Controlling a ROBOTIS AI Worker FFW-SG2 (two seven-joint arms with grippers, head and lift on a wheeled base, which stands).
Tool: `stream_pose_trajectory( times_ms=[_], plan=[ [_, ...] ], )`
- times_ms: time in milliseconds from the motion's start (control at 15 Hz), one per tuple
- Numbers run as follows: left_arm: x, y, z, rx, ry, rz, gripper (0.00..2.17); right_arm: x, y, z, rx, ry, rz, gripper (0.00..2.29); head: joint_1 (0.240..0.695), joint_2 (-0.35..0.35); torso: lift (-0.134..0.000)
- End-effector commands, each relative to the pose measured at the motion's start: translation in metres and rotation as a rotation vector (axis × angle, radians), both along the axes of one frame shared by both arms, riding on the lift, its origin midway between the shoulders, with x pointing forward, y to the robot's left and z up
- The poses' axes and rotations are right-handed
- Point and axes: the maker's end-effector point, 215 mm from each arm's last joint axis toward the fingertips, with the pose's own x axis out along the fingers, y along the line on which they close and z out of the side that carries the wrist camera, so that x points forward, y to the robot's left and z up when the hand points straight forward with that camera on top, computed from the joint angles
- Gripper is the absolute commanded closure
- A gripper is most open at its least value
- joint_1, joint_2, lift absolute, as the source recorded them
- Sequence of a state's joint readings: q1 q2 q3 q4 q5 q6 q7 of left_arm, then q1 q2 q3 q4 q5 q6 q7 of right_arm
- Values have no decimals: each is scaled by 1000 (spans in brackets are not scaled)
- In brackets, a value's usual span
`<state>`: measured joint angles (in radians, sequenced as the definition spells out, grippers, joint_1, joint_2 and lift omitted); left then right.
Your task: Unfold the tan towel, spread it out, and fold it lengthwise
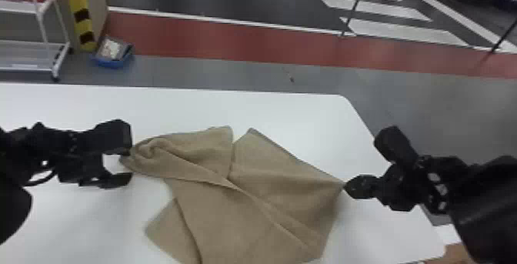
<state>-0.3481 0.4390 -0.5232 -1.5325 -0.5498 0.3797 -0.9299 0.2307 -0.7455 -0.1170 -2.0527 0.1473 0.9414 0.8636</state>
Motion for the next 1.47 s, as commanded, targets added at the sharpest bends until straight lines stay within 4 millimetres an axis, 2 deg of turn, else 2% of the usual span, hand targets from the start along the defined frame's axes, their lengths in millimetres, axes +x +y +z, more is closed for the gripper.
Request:
stream_pose_trajectory(
  times_ms=[0,267,333,533,600,667,800,1000,1067,1200,1400],
  plan=[
    [2,4,-5,20,1,8,599,-2,0,1,0,-2,0,1332,695,-285,-123],
    [3,8,-10,58,-3,12,620,-3,0,3,5,-4,0,1332,695,-279,-123],
    [1,6,-13,55,15,12,934,-3,1,3,5,-6,1,1332,695,-278,-123],
    [-3,5,-16,57,26,11,1008,-3,0,3,5,-6,0,1332,695,-277,-123],
    [-3,6,-16,59,25,12,1096,-3,-1,4,5,-7,-3,1332,695,-278,-123],
    [-2,8,-15,56,23,17,1366,-2,-2,6,8,-14,-8,1332,695,-279,-123],
    [1,10,-7,37,11,32,1413,3,-6,16,26,-39,-28,1332,695,-280,-123],
    [14,24,28,-24,-23,71,1413,17,-14,31,31,-109,-85,1332,695,-280,-123],
    [20,36,44,-51,-40,99,1413,22,-16,35,41,-135,-112,1332,695,-279,-123],
    [31,56,82,-119,-83,141,1413,31,-31,43,34,-185,-194,1332,695,-266,-123],
    [31,98,122,-180,-137,201,1413,33,-44,47,30,-204,-255,1332,695,-241,-123]
  ],
)
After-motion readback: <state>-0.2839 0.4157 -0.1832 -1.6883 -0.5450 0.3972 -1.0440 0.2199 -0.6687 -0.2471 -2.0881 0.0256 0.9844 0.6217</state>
